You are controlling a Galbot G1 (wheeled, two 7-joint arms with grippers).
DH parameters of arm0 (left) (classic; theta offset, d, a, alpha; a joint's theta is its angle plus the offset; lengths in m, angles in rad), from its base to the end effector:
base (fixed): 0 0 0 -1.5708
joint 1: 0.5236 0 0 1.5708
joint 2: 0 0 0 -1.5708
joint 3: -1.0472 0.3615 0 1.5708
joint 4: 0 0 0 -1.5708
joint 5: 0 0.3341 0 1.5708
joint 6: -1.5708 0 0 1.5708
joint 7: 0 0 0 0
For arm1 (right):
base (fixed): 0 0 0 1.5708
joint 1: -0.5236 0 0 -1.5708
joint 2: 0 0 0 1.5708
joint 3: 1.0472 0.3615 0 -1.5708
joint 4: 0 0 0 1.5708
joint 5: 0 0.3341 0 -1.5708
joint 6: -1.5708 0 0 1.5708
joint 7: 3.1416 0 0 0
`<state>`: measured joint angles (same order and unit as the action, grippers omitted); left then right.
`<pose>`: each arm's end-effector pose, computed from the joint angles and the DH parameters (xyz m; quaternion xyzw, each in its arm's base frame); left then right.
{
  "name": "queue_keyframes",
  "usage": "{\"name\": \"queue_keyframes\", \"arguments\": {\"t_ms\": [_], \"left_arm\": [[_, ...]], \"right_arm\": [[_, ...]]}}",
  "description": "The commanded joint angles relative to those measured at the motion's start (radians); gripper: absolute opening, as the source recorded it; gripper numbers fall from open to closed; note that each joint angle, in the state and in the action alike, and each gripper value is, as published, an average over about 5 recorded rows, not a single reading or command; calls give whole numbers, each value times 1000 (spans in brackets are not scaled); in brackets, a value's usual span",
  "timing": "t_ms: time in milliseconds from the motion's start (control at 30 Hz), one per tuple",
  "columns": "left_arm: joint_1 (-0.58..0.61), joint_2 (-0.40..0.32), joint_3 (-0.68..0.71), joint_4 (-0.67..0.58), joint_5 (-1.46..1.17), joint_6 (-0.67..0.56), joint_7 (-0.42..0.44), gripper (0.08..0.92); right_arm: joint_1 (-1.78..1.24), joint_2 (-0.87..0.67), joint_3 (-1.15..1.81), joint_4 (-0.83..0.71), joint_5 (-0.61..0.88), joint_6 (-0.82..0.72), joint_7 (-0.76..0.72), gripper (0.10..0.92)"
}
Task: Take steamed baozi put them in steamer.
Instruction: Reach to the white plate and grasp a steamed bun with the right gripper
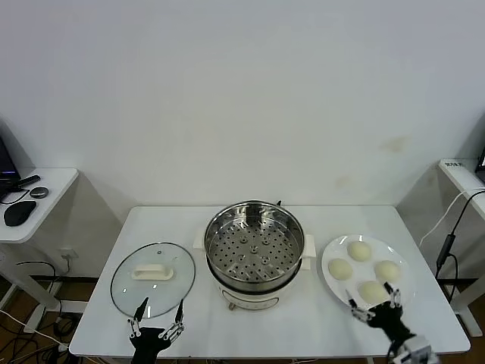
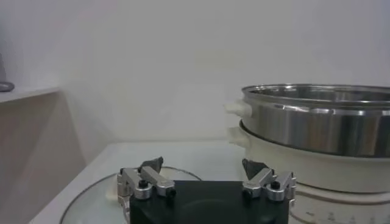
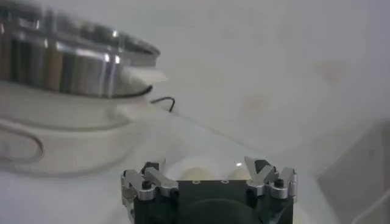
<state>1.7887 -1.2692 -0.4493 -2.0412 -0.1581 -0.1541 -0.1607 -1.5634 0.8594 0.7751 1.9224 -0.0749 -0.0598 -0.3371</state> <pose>0.0791 0.0413 -0.3534 -0.0260 -0.9970 -0.0225 0.0700 0.1972 -0.2200 -0.2680 0.1810 -0.8972 0.3830 0.1248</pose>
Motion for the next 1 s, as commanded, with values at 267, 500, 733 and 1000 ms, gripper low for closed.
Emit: {"name": "queue_keyframes", "arguments": {"t_ms": [267,500,733,1000], "left_arm": [[-23,-20,-28,19,72,-22,10,823],[-24,-32,-62,22,80,-25,1,823],[-28,-37,-81,34,77,-28,-6,823],[-36,-36,-105,43,72,-31,-8,823]], "right_arm": [[563,-433,-333,-252,-199,-21,-301,823],[1114,-420,-857,-503,-234,11,-528,823],[1377,-364,-1152,-656,-226,42,-728,823],[1468,-239,-1253,-841,-276,90,-779,823]]}}
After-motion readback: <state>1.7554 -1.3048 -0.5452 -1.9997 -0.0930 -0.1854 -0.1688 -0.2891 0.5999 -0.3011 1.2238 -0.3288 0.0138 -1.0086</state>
